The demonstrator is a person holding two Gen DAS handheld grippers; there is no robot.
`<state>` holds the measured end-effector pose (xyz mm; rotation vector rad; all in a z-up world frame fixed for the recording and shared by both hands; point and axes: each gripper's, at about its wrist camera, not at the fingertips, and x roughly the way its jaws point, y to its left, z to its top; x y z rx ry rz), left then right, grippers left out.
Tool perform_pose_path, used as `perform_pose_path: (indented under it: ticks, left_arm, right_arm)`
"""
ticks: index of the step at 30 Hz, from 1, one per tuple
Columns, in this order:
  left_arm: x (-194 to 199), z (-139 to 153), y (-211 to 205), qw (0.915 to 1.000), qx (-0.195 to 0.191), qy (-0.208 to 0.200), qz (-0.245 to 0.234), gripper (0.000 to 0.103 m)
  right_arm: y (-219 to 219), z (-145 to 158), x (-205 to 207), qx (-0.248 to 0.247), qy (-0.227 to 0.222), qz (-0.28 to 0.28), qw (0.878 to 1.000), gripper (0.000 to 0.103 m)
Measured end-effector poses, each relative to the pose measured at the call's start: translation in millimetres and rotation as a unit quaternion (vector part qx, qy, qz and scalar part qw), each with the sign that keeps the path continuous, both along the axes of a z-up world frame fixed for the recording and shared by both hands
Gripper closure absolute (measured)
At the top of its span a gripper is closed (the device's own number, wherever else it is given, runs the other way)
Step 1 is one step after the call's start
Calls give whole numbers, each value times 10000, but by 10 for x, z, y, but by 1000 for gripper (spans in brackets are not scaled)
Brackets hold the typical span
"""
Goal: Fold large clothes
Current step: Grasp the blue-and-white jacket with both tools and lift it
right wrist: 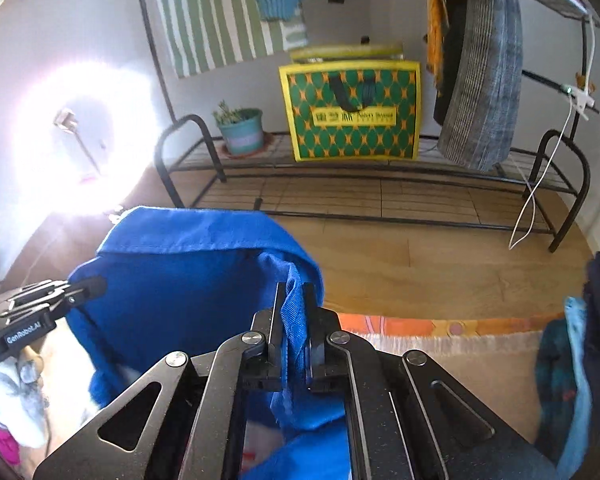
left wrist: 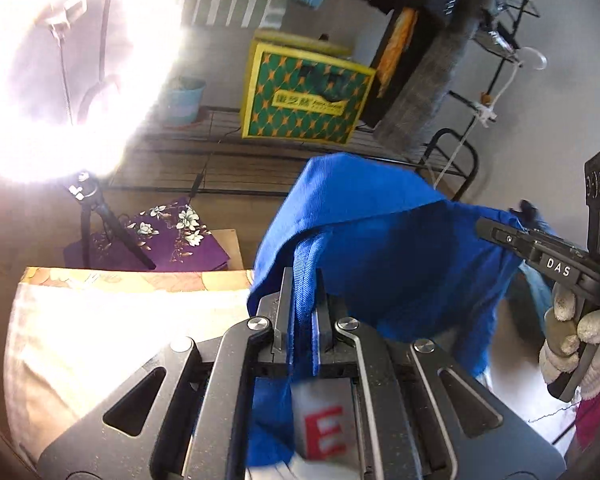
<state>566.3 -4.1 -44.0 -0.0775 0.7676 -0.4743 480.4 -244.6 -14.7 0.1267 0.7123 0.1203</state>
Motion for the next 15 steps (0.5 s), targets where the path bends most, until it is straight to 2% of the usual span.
perform_pose_path:
  ticks: [7,11,15]
  left_arm:
    - [-801,407,128,9995,-132,-275,-9,100]
    - [-1283,580,197,9991,-159,-383,-68,100]
    - [-1798,663,287,9987,-205,-447,-109,100]
  right_arm:
    - [148,453,-738,58,-326,96,9994,100]
    - [235,600,-1187,-38,-458,164,9988,100]
    - [258,660,-1583,65,-521,226,9984,100]
